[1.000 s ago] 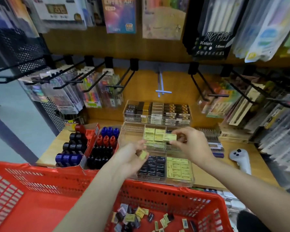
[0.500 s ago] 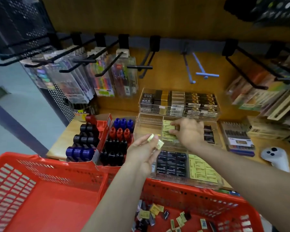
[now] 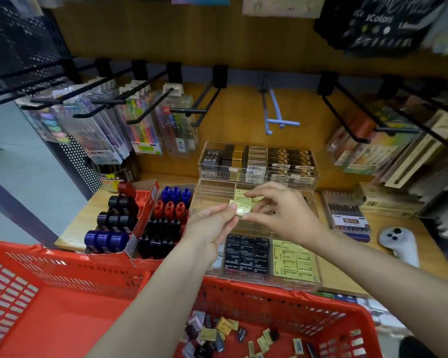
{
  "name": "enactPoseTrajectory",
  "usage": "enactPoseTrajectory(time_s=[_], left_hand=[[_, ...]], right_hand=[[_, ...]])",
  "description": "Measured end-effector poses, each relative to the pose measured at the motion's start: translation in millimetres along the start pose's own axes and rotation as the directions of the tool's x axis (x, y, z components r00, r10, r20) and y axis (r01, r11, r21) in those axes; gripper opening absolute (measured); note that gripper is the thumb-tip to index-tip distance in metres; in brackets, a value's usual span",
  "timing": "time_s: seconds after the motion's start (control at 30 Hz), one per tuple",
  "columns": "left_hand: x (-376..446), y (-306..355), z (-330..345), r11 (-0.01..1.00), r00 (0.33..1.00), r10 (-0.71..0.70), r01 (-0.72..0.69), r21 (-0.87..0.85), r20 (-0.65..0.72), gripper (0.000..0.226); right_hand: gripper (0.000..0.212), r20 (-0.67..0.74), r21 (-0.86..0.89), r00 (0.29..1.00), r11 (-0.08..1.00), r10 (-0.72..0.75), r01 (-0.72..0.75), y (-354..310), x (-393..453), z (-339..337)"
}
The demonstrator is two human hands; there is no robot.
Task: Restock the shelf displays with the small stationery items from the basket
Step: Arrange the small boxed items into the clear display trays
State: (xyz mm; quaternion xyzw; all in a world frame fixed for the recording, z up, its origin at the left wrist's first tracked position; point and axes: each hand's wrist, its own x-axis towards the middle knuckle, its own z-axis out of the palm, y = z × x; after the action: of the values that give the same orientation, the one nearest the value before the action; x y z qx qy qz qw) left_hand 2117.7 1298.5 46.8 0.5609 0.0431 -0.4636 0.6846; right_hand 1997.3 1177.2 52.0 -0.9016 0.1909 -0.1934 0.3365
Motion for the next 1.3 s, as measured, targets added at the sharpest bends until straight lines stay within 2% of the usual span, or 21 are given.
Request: enactPoseTrajectory(time_s=[0.17, 0.2, 0.23, 0.27, 0.3, 0.33, 0.37, 0.4, 0.43, 0.5, 0.63, 0.77, 0.83, 0.97, 1.03, 1.2, 1.23, 1.3], left_hand=[[4.0, -0.5, 17.2, 1.0, 0.996, 0.019, -0.019, -0.009, 0.081, 0.027], [7.4, -2.7, 18.7, 0.991, 0.993, 0.078, -0.087, 0.101, 0.084, 0.027], [12.4, -5.2, 19.0, 0.923, 0.976, 0.2, -0.219, 0.317, 0.092, 0.028], [18.2, -8.4, 18.1, 0.733, 0.922, 0.358, -0.375, 0.568, 0.146, 0.031], [22.9, -11.3, 16.8, 0.457, 0.838, 0.484, -0.488, 0.744, 0.252, 0.034], [26.7, -13.4, 15.7, 0.193, 0.761, 0.527, -0.541, 0.819, 0.379, 0.038], [30.4, -16.3, 15.2, -0.01, 0.723, 0.49, -0.555, 0.832, 0.488, 0.044], [33.9, -19.9, 14.2, -0.16, 0.716, 0.42, -0.546, 0.822, 0.557, 0.05], [37.6, -23.6, 12.9, -0.263, 0.73, 0.351, -0.525, 0.809, 0.587, 0.058], [43.2, -29.0, 9.6, -0.367, 0.759, 0.281, -0.481, 0.796, 0.588, 0.067], [48.0, -28.9, 5.5, -0.389, 0.765, 0.283, -0.46, 0.798, 0.579, 0.069], [50.1, -28.5, -0.1, -0.373, 0.774, 0.276, -0.461, 0.805, 0.571, 0.067], [50.5, -29.4, -1.9, -0.38, 0.773, 0.265, -0.466, 0.799, 0.577, 0.064], [50.9, -30.4, -2.5, -0.39, 0.779, 0.221, -0.481, 0.786, 0.587, 0.059], [51.8, -32.7, -2.5, -0.396, 0.784, 0.221, -0.471, 0.788, 0.58, 0.06], [54.0, -33.9, 2.1, -0.384, 0.792, 0.237, -0.456, 0.803, 0.563, 0.06], [53.8, -32.9, 2.8, -0.377, 0.795, 0.235, -0.456, 0.806, 0.559, 0.059], [49.9, -33.5, 3.1, -0.352, 0.771, 0.278, -0.473, 0.808, 0.573, 0.055]], right_hand=[[0.038, -0.048, -0.215, 0.996, 0.975, -0.069, 0.057, 4.1, 0.4, -6.4], [0.037, -0.052, -0.269, 0.997, 0.963, -0.048, 0.033, 6.5, 1.9, -8.1], [0.036, -0.056, -0.327, 0.998, 0.945, 0.002, -0.02, 9.2, 4.2, -10.3], [0.037, -0.06, -0.391, 0.996, 0.916, 0.066, -0.084, 12.3, 7.5, -12.6], [0.037, -0.062, -0.461, 0.99, 0.877, 0.124, -0.138, 15.4, 11.4, -14.2], [0.037, -0.058, -0.529, 0.984, 0.831, 0.168, -0.173, 17.7, 15.7, -14.6], [0.038, -0.052, -0.588, 0.978, 0.785, 0.203, -0.194, 18.9, 19.9, -13.5], [0.038, -0.045, -0.635, 0.971, 0.744, 0.233, -0.208, 18.8, 23.6, -11.0], [0.037, -0.041, -0.671, 0.965, 0.708, 0.26, -0.219, 18.5, 27.5, -7.3], [0.035, -0.049, -0.721, 0.952, 0.649, 0.301, -0.242, 19.0, 34.6, 1.5], [0.029, -0.108, -0.773, 0.916, 0.547, 0.386, -0.322, 23.1, 45.0, 8.2], [0.026, -0.095, -0.854, 0.907, 0.435, 0.409, -0.286, 21.3, 45.4, 13.7], [0.025, -0.09, -0.867, 0.912, 0.419, 0.401, -0.27, 20.9, 44.3, 17.1], [0.034, -0.1, -0.847, 0.942, 0.469, 0.321, -0.25, 29.9, 37.1, 21.4], [0.03, -0.117, -0.819, 0.95, 0.513, 0.289, -0.258, 33.9, 35.3, 22.2], [0.028, -0.146, -0.738, 0.931, 0.59, 0.334, -0.328, 33.3, 40.0, 19.7], [0.03, -0.144, -0.721, 0.937, 0.616, 0.318, -0.319, 32.9, 37.2, 19.4], [0.026, -0.18, -0.623, 0.961, 0.731, 0.21, -0.277, 32.9, 24.0, 19.8]])
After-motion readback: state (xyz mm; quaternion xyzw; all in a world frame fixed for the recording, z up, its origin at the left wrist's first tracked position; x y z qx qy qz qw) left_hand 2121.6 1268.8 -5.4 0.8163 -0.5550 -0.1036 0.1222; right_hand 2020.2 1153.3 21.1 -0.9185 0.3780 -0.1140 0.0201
